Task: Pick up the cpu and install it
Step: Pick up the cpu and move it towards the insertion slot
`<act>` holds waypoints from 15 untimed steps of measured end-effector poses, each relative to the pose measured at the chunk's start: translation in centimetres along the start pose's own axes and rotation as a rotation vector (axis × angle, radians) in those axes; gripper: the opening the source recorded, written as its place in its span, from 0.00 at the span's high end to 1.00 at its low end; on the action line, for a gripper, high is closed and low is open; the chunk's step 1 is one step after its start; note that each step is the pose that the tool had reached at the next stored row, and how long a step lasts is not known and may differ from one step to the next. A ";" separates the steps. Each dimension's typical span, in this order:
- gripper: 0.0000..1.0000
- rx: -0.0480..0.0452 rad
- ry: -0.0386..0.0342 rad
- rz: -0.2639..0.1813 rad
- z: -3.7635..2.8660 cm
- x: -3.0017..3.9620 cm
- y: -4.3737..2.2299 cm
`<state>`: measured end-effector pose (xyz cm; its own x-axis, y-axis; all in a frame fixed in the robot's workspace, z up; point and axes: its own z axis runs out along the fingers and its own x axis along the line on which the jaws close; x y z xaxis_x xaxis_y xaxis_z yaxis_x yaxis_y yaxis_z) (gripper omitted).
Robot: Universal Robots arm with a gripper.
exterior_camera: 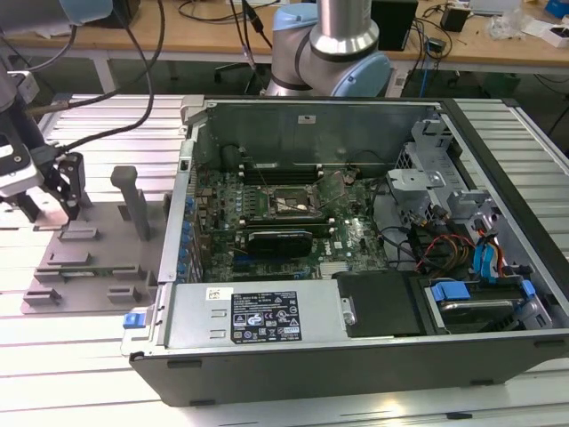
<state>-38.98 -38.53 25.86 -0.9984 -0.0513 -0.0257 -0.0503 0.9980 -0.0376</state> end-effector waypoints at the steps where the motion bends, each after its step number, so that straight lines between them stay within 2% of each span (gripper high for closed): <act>1: 0.45 0.0000 0.0001 0.000 -0.11 0.00 0.00; 6: 0.45 0.0000 0.0000 0.000 -0.67 -0.02 -0.02; 10: 0.45 0.0001 0.0001 0.000 -1.57 -0.04 -0.06; 15: 0.45 0.0000 0.0001 0.000 -2.29 -0.06 -0.09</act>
<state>-38.98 -38.53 28.16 -0.9984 -0.0513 -0.0256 -0.0503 0.9980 -0.0377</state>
